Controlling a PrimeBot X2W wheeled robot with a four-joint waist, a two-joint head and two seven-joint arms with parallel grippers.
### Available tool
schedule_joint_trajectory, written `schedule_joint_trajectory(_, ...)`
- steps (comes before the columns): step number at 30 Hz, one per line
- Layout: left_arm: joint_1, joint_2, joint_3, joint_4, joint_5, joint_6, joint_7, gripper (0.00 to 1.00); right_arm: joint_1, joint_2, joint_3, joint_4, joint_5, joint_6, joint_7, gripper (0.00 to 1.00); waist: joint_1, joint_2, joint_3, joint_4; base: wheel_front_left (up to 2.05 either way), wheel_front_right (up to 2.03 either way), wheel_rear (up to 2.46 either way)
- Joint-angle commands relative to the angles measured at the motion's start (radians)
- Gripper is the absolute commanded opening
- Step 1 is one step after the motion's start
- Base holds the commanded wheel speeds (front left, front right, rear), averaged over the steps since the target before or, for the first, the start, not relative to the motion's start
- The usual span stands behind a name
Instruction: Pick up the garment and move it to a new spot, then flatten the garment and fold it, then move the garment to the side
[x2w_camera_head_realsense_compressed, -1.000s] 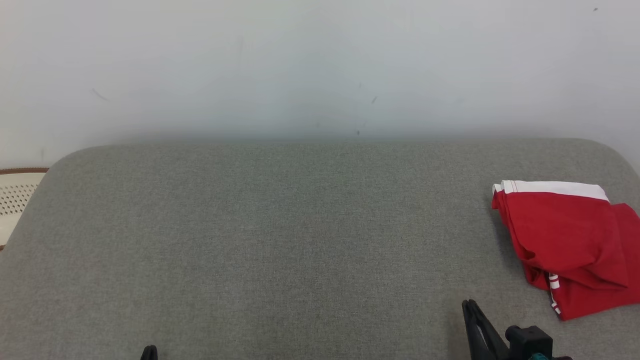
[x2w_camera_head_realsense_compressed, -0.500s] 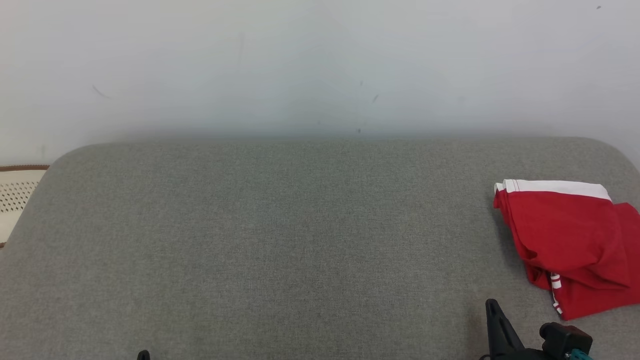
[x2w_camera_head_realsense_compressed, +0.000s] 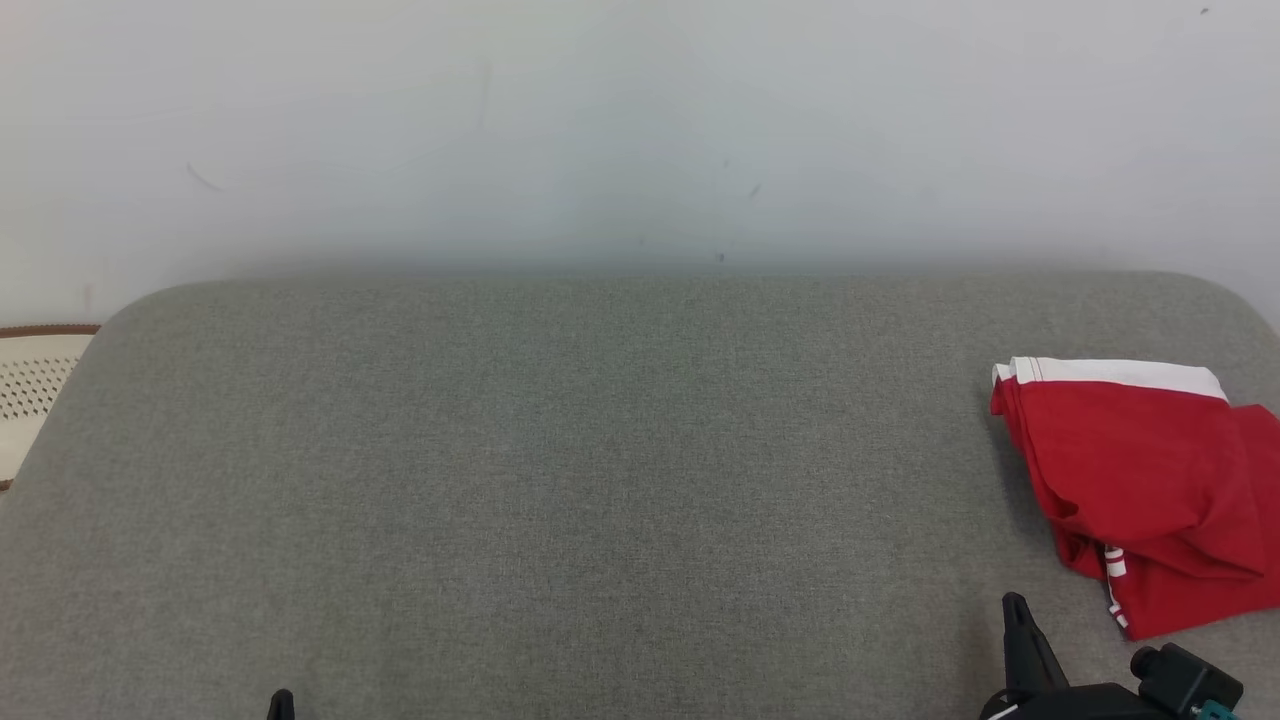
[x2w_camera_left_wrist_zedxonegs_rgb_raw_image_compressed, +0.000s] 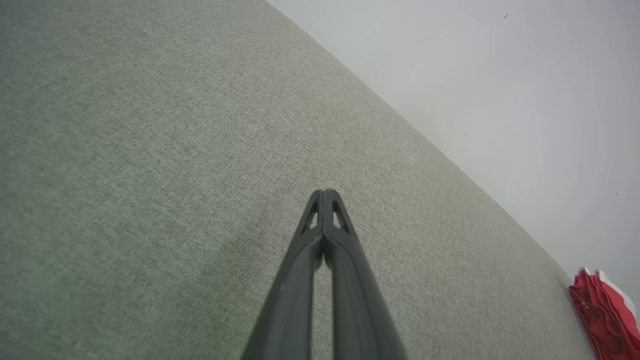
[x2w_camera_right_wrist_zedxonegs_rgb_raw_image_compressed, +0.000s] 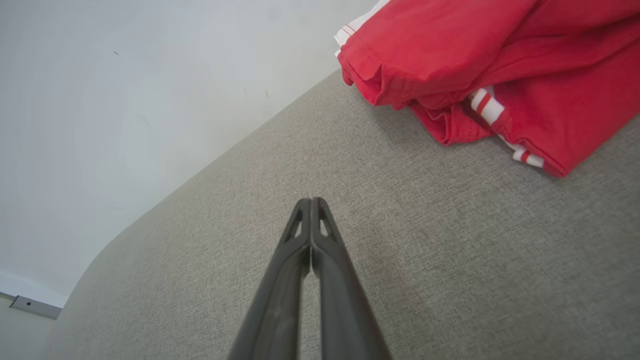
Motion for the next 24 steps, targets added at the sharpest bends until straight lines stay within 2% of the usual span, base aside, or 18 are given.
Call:
schedule_joint_trajectory(1,-0.025,0.006,0.007,-0.014,-0.038,-0.004,0.007,0.00,-0.026,0.001,-0.009,-0.017,0.040,0.000,0.008,0.00,0.0000,0.0000,0.001,0.000,0.00,0.00,0.00)
schedule_joint_trajectory(24,-0.054,0.007,0.017,-0.014,-0.342,-0.037,0.083,0.00,-0.036,0.006,-0.073,-0.039,0.365,0.000,0.089,0.00,0.0000,0.0000,0.010,0.006,0.00,0.00,0.00)
